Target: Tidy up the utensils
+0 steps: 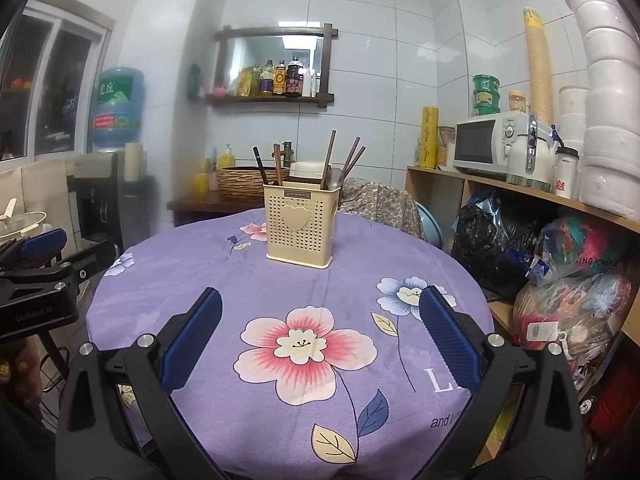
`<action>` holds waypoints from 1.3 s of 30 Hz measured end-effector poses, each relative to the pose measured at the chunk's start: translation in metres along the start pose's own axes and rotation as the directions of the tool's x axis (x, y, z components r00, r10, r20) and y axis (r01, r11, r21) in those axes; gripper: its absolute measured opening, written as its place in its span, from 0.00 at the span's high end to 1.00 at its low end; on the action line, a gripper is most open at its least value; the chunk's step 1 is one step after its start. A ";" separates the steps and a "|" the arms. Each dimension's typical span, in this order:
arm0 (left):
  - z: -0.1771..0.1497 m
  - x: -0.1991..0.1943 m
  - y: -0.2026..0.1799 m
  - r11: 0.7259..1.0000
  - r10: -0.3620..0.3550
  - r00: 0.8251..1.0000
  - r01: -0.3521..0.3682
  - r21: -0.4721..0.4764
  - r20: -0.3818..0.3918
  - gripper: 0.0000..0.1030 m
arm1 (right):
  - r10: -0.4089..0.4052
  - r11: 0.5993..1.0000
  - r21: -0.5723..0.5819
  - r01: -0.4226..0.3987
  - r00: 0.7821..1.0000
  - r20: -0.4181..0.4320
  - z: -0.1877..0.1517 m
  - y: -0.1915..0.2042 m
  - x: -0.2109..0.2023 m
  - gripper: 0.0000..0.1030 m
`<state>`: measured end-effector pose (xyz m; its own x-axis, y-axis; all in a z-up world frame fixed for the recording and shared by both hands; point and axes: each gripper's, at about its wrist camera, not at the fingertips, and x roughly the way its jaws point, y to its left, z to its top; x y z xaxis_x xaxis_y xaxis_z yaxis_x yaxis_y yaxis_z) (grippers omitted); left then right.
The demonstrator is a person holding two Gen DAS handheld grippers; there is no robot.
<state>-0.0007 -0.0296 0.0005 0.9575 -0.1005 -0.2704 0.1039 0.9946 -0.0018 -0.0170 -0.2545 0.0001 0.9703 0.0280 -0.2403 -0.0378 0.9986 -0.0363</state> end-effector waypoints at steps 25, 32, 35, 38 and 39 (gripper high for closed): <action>-0.001 -0.001 0.000 1.000 0.006 1.000 -0.006 0.007 -0.003 0.05 | 0.005 1.000 -0.010 -0.005 1.000 -0.006 0.000 0.002 0.000 0.05; -0.003 -0.001 0.001 1.000 0.010 1.000 -0.010 0.002 -0.004 0.05 | 0.008 1.000 -0.009 -0.008 1.000 -0.008 0.000 0.001 0.000 0.05; -0.004 -0.002 0.003 1.000 0.011 1.000 -0.011 0.000 -0.003 0.05 | 0.008 1.000 -0.010 -0.008 1.000 -0.007 0.000 0.001 0.000 0.05; -0.004 -0.001 0.002 1.000 0.011 1.000 -0.011 0.005 -0.006 0.05 | 0.009 1.000 -0.009 -0.009 1.000 -0.008 0.000 0.001 0.000 0.05; -0.004 -0.001 0.002 1.000 0.011 1.000 -0.011 0.004 -0.008 0.05 | 0.009 1.000 -0.010 -0.009 1.000 -0.007 0.000 0.001 0.000 0.05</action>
<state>-0.0025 -0.0272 -0.0027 0.9565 -0.0890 -0.2777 0.0940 0.9956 0.0047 -0.0167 -0.2539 0.0000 0.9681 0.0364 -0.2479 -0.0487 0.9979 -0.0437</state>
